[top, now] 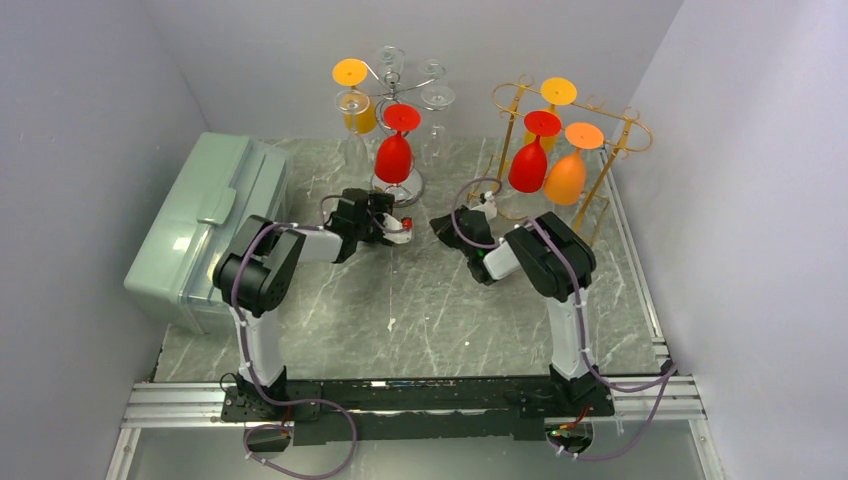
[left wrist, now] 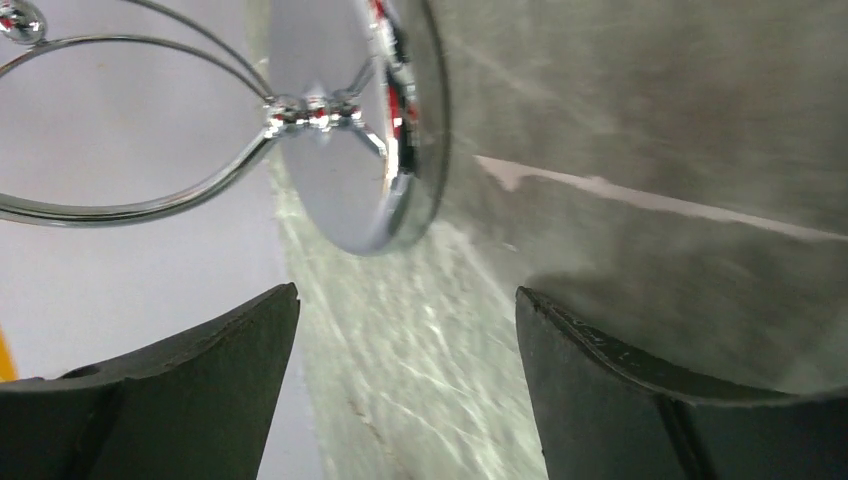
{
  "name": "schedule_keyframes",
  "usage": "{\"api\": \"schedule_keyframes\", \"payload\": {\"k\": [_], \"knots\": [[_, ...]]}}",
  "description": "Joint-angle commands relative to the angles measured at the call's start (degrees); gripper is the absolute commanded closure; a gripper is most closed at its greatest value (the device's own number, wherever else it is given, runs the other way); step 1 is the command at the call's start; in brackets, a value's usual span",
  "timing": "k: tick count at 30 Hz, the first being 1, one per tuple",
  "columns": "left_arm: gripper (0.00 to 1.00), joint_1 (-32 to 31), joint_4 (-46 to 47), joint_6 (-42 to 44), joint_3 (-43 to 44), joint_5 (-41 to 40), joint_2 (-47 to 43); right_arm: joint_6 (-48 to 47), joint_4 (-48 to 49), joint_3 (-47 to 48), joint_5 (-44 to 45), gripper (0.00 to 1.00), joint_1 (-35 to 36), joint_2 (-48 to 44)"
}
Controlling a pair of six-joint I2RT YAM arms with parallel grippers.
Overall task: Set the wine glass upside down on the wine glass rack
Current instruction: Move the wine rack to the center of the board, then reset both arms
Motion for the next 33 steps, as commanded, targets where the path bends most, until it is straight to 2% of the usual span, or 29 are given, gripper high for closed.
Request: {"api": "schedule_keyframes", "payload": {"k": [1,7,11,13,16,22,26,28,30,33], "knots": [[0.14,-1.26,-19.12,-9.74,-3.41,5.18,-6.47,-4.31,-1.38,-6.37,2.10,0.92,-0.28,-7.86],[0.13,-1.48,-37.89,-21.90,-2.98,9.09,-15.21,-9.51,-5.95,-15.69,3.82,0.91,-0.30,-19.39],[0.14,-1.28,-42.21,-30.84,-5.44,12.04,-21.94,-13.87,-11.35,-20.92,6.22,0.88,-0.34,-29.76],[0.14,-0.82,-42.44,-36.64,-6.59,13.54,-24.72,-16.67,-14.29,-23.02,7.84,0.81,-0.52,-34.68],[0.15,-0.11,-40.69,-44.95,-8.26,14.03,-27.90,-20.95,-19.69,-24.57,9.93,0.66,-0.81,-41.77],[0.15,2.65,-31.68,-57.18,-13.49,10.59,-33.07,-29.55,-26.92,-28.07,15.88,0.23,-1.37,-54.12],[0.12,9.24,-22.14,-64.42,-17.18,9.70,-34.94,-40.12,-23.78,-33.30,25.55,0.03,-1.90,-61.43],[0.12,13.01,-18.47,-66.89,-18.92,10.39,-35.26,-38.72,-20.92,-36.32,29.95,0.00,-4.25,-64.24],[0.11,15.98,-17.21,-68.13,-20.16,11.03,-35.19,-38.14,-16.18,-39.76,26.95,0.00,-7.67,-67.96],[0.11,19.29,-15.81,-68.79,-22.25,10.83,-35.45,-39.82,-13.09,-41.62,28.64,0.00,-9.41,-70.78]]}}
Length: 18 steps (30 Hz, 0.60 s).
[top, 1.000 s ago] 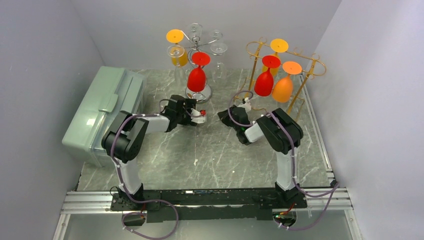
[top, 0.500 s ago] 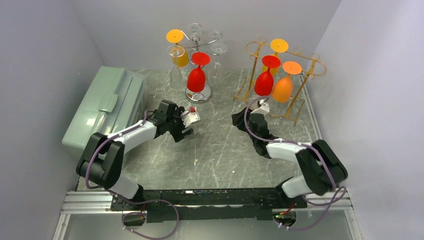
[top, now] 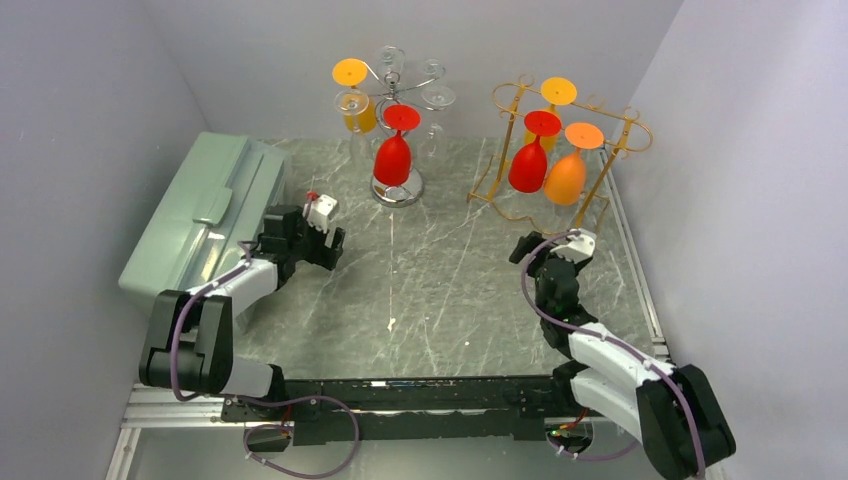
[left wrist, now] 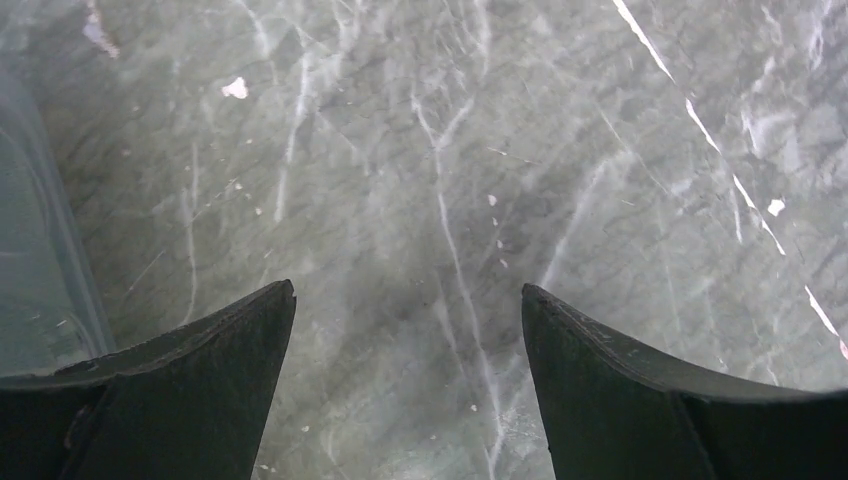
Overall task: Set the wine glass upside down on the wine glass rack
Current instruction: Reset both arms
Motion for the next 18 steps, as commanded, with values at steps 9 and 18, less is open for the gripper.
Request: {"api": "schedule_keyframes", "payload": {"k": [9,18], "knots": [[0.08,7.33,13.21,-5.69,-8.89,0.44,-2.22,-8.15,5.20,-1.52,6.40,0.00,-10.23,-5.93],[0.02,7.81,19.57,-7.41,-11.95,-3.20,-3.08,-16.86,14.99,-2.67,0.71,0.00,-16.75,2.67]]}}
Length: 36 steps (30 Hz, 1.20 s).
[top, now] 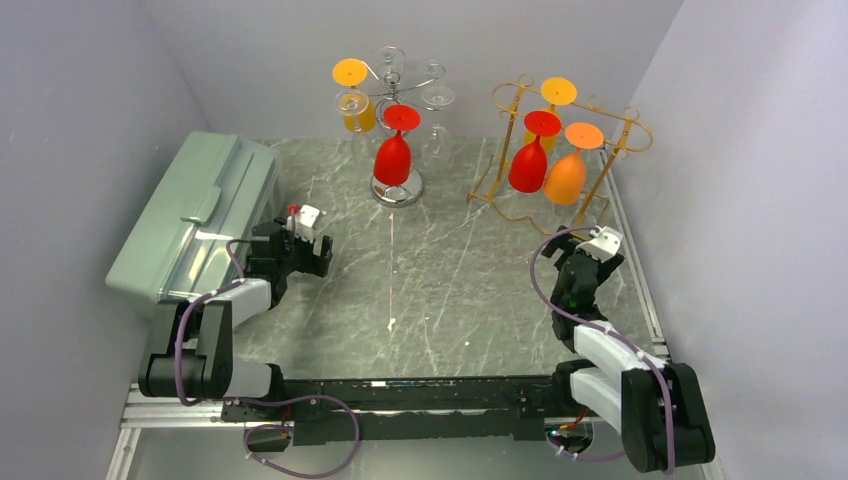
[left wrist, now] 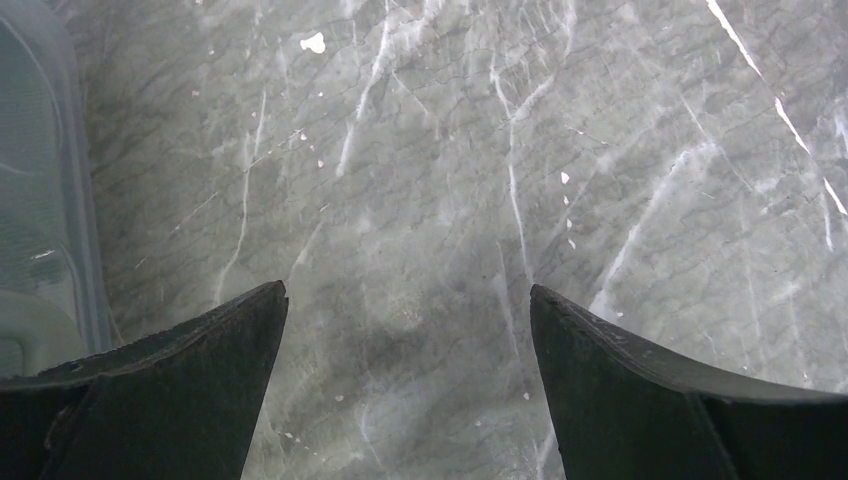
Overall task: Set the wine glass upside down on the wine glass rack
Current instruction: Reset both arms
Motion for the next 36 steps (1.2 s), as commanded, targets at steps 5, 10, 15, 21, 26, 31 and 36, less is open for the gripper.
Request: {"api": "schedule_keyframes", "payload": {"k": [5,10,15,21,26,31,36], "knots": [[0.02,2.09,7.64,-7.58,-0.58,-9.55,1.57,-5.60,14.63,-0.86,-7.04,0.00,-5.14,8.03],[0.02,4.56,9.95,-9.50,-0.56,-9.74,2.40,-5.64,18.34,-0.17,-9.80,0.00,-5.38,13.71],[0.02,5.20,16.45,-9.81,-2.42,-11.05,3.16,-5.97,23.26,-0.66,-9.16,0.00,-5.44,17.98],[0.02,5.32,29.02,-9.22,-5.04,-10.76,7.79,-6.57,26.34,0.08,-9.90,0.00,-5.42,22.62],[0.02,5.32,45.60,-8.03,-9.52,-9.33,15.53,-7.39,37.47,-4.83,-12.20,0.00,-5.46,25.43],[0.00,5.33,40.20,-8.25,-7.09,-8.92,15.17,-6.88,33.00,-0.73,-13.27,0.00,-6.94,27.51],[0.01,6.53,36.28,-9.39,-4.95,-8.01,15.31,-7.20,25.07,3.41,-13.11,0.00,-6.85,27.85]]}}
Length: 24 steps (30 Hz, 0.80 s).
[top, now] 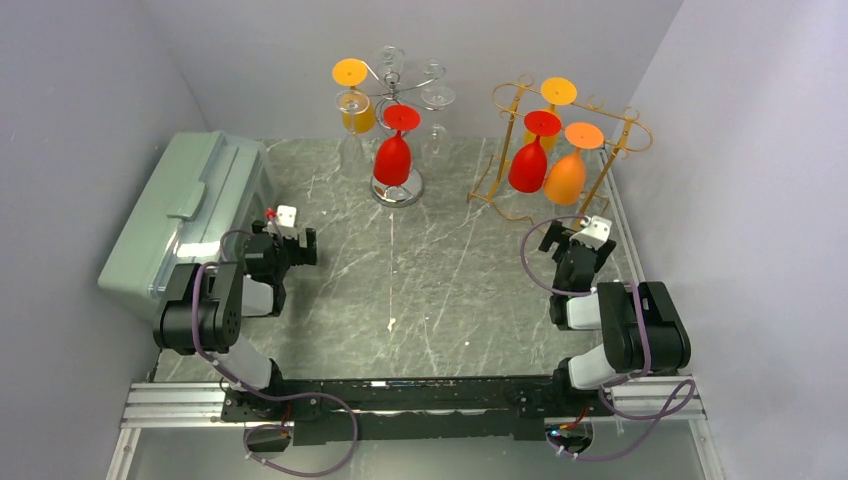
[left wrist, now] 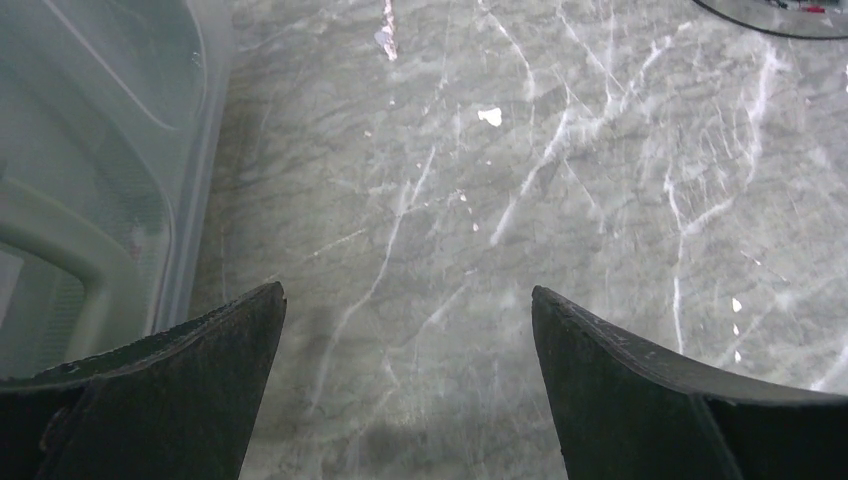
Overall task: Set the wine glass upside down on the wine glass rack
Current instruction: Reset both arms
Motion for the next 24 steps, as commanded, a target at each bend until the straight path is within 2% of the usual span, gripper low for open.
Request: {"api": "schedule_keyframes", "payload": {"k": [1,2,5,11,24], "knots": [[0.01,2.53,-1.68,-2.93,2.86,-0.15,0.85,0.42,-2.62,2.50,-0.87,0.00,-0.02,-0.40],[0.01,2.66,-2.98,-3.19,3.14,-0.54,0.58,-0.24,-0.31,2.25,-0.77,0.00,0.01,0.27],[0.01,2.65,-0.99,-3.60,2.84,-1.10,1.35,0.14,-1.95,2.25,-0.70,0.00,0.04,-0.55],[0.01,2.67,-4.47,-5.90,4.52,-6.20,1.34,-0.17,-1.32,2.07,-0.64,0.00,0.10,-0.45],[0.01,2.68,-4.24,-6.83,4.57,-6.41,1.49,-0.18,-1.42,2.09,-0.55,0.00,0.19,-0.44]]}}
